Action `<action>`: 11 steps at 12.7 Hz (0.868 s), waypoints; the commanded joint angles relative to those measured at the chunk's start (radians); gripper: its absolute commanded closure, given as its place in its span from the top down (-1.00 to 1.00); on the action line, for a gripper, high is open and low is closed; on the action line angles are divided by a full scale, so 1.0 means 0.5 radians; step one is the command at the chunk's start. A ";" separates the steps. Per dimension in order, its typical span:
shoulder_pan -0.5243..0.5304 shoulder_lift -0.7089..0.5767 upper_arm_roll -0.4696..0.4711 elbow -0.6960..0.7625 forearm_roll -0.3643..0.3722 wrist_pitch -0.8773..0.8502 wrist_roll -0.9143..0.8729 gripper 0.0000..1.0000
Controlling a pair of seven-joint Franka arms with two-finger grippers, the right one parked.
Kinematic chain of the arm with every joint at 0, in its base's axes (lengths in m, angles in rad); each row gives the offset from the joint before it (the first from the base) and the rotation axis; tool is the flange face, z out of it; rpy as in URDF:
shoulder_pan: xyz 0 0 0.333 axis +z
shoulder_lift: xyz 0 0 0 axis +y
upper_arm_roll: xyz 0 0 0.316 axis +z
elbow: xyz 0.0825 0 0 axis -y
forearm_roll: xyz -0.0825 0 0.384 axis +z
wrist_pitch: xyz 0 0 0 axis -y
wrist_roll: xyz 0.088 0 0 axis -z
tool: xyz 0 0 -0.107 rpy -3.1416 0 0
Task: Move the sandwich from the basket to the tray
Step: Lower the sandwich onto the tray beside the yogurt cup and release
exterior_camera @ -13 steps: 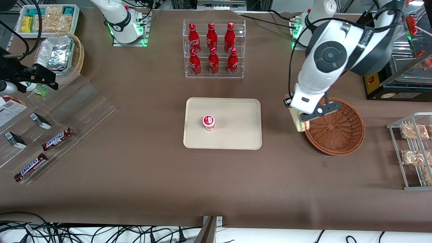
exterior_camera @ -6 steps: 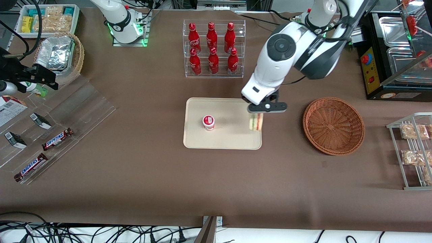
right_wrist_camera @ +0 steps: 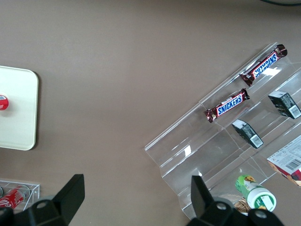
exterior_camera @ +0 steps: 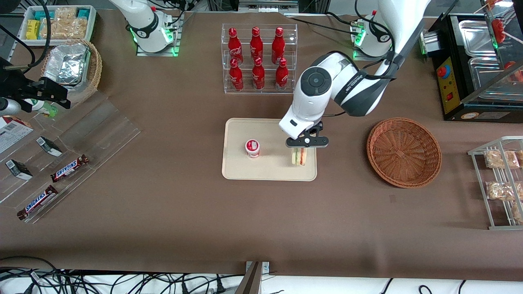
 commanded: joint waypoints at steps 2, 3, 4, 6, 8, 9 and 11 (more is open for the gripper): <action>-0.061 0.114 -0.003 0.049 0.163 0.043 -0.146 -0.61; -0.064 0.136 0.000 0.049 0.166 0.046 -0.149 -0.61; -0.067 0.148 0.000 0.046 0.166 0.055 -0.149 -0.62; -0.067 0.172 0.003 0.043 0.169 0.065 -0.149 -0.62; -0.067 0.209 0.000 0.037 0.212 0.092 -0.155 -0.61; -0.067 0.218 0.003 0.028 0.224 0.126 -0.164 -0.62; -0.070 0.249 0.006 0.027 0.231 0.157 -0.179 -0.62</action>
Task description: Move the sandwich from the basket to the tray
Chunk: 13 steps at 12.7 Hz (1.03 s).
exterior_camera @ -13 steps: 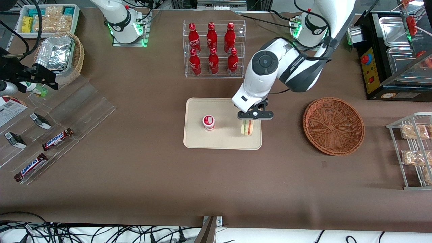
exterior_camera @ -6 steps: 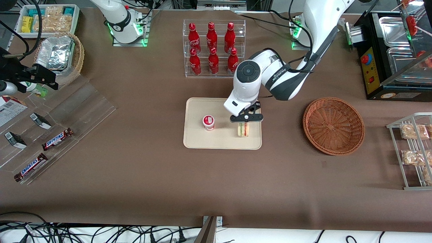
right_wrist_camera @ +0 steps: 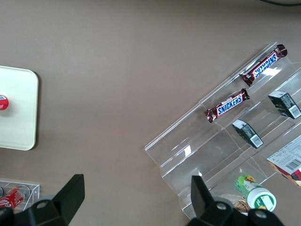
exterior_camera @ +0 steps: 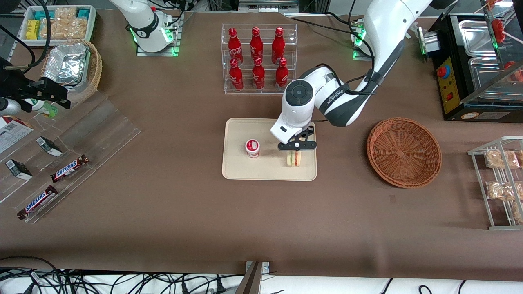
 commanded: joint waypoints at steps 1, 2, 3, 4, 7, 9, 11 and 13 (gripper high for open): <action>-0.018 0.047 0.001 0.025 0.113 0.026 -0.072 -0.61; -0.021 0.065 0.001 0.028 0.147 0.026 -0.102 -0.62; -0.021 0.081 0.001 0.028 0.187 0.029 -0.121 -0.62; -0.021 0.090 0.001 0.025 0.208 0.029 -0.139 -0.61; -0.021 0.105 0.001 0.021 0.212 0.075 -0.146 -0.61; -0.024 0.115 0.001 0.021 0.212 0.085 -0.155 -0.56; -0.043 0.118 0.001 0.015 0.270 0.085 -0.197 -0.47; -0.052 0.136 0.001 0.012 0.349 0.088 -0.283 -0.07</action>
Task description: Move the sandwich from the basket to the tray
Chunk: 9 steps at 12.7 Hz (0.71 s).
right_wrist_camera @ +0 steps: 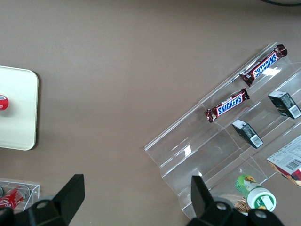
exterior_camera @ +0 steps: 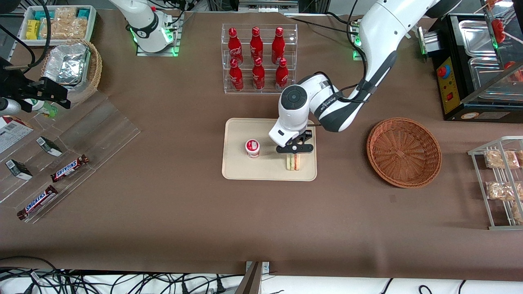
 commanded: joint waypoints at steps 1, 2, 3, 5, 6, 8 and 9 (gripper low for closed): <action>-0.024 0.031 0.001 0.013 0.134 0.015 -0.122 -0.05; -0.024 0.031 0.001 0.013 0.134 0.015 -0.123 0.20; -0.024 0.031 0.001 0.013 0.134 0.012 -0.123 0.65; -0.024 0.031 0.001 0.013 0.134 0.012 -0.123 1.00; -0.018 0.018 -0.005 0.013 0.134 0.009 -0.123 1.00; -0.009 0.000 -0.011 0.025 0.107 -0.006 -0.129 1.00; -0.006 -0.024 -0.014 0.028 0.104 -0.006 -0.144 1.00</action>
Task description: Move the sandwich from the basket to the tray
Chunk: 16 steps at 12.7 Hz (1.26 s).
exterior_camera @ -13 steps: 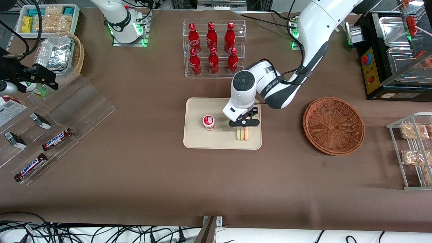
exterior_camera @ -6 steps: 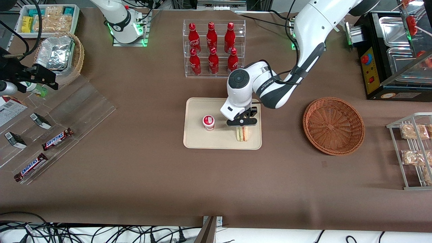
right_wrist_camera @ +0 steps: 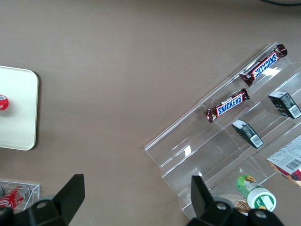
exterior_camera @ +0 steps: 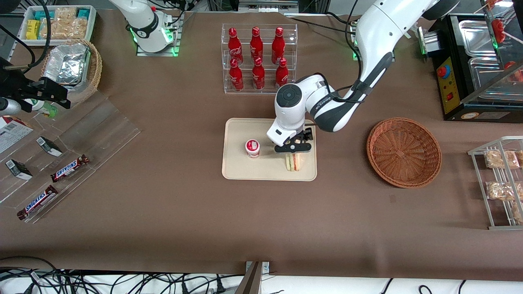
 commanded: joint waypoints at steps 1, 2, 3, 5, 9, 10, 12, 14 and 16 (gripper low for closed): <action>0.016 -0.064 -0.017 0.021 0.026 -0.015 -0.067 1.00; 0.023 -0.098 -0.020 0.025 0.016 -0.021 -0.073 1.00; 0.023 -0.137 -0.020 0.025 -0.023 -0.033 -0.073 1.00; 0.032 -0.226 -0.020 0.043 -0.085 -0.116 -0.070 1.00; 0.157 -0.462 -0.023 0.049 -0.317 -0.254 0.107 1.00; 0.203 -0.512 -0.023 0.058 -0.385 -0.294 0.196 1.00; 0.317 -0.604 -0.023 0.098 -0.468 -0.465 0.416 1.00; 0.522 -0.662 -0.020 0.187 -0.590 -0.655 0.796 1.00; 0.675 -0.662 -0.020 0.291 -0.603 -0.824 1.033 1.00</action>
